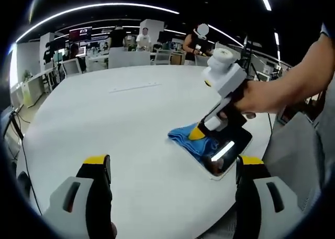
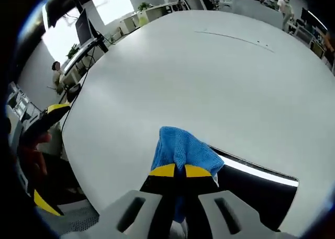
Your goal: Wipe the mirror surface with the cleaning cloth until all visible marks leave the cleaned area.
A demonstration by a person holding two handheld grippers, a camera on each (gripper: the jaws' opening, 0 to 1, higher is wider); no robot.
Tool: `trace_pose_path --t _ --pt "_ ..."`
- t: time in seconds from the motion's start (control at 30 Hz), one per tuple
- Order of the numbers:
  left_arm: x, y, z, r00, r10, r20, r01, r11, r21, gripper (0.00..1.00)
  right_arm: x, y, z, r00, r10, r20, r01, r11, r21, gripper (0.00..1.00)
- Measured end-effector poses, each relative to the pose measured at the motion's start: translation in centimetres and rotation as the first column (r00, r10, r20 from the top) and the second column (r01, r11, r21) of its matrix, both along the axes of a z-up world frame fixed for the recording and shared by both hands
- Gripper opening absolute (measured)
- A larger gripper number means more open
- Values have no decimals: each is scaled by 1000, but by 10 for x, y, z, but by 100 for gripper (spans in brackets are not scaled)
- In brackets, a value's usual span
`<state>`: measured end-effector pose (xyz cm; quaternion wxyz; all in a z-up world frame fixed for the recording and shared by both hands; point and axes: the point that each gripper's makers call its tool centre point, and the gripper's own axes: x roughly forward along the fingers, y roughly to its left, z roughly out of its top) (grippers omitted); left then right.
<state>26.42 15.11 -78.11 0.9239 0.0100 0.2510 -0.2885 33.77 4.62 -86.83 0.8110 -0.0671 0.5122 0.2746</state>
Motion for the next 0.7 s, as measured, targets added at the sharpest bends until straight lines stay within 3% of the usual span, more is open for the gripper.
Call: trace_pose_path --t 0.17,0.3,0.7 --pt "1 -2 2 1000 -4 -1 4 1000 2 99 14 -1 -1 1000 0 -5 -1 1000 -20 0" --pt "5 0 3 1000 6 7 -6 1000 0 99 14 0 -2 999 42 -8 -42 998 -53 0" --pt "2 0 5 1000 9 10 -9 1000 5 99 12 -4 -1 999 49 -5 -49 998 -47 0"
